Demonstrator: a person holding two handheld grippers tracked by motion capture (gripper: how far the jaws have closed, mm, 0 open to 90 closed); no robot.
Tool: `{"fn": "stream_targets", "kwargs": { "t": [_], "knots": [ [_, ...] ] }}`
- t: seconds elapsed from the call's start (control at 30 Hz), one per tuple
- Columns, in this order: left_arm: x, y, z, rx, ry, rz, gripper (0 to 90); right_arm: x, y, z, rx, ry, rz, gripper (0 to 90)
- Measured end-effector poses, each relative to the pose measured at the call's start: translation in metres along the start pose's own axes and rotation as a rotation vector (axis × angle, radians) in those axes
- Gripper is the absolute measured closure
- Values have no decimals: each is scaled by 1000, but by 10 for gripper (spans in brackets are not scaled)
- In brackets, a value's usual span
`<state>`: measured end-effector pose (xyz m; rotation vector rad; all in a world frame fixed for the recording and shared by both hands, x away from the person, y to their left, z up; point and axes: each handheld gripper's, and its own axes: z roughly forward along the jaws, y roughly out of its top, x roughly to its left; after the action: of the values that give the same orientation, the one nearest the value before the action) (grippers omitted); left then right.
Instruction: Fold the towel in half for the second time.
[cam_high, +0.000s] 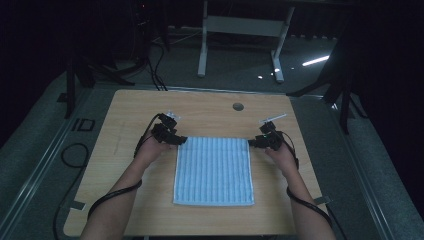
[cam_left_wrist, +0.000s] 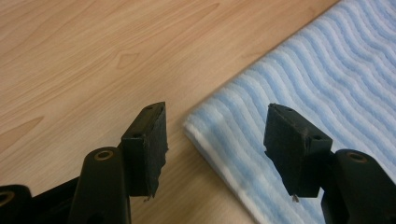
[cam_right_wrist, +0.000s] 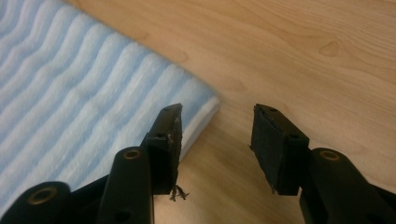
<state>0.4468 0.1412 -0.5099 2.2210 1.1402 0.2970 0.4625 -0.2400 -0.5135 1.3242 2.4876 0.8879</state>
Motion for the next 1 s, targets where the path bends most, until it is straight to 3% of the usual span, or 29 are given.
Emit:
{"fn": "stream_targets", "kwargs": {
  "t": [0.13, 0.23, 0.43, 0.5, 0.63, 0.7, 0.77, 0.8, 0.87, 1.0],
  "knots": [
    [1, -1, 10, 14, -10, -12, 393, -2, 3, 7, 1, -4, 36, 542],
    [2, -1, 15, 18, -12, -19, 395, -1, 4, 14, -6, -28, 34, 559],
    [4, 1, 20, 17, -7, -16, 476, -1, 11, 23, 18, -28, 51, 570],
    [4, 1, 22, 16, -24, -22, 513, -1, 13, 25, 22, -25, 56, 574],
    [3, -1, 29, 39, -37, -14, 644, 7, 22, 38, 82, -19, 17, 639],
    [5, -1, 28, 27, -67, -35, 707, 8, 23, 40, 92, -16, 9, 673],
    [6, -1, 28, 22, -70, -45, 812, 9, 25, 41, 99, -7, 7, 742],
    [6, -2, 28, 19, -53, -41, 848, 10, 25, 40, 101, -13, -3, 799],
    [6, -2, 26, 16, -57, -36, 866, 11, 27, 38, 99, -18, -10, 857],
    [4, 1, 20, 1, -50, -24, 874, 13, 30, 32, 84, -28, -34, 869]
  ]
}}
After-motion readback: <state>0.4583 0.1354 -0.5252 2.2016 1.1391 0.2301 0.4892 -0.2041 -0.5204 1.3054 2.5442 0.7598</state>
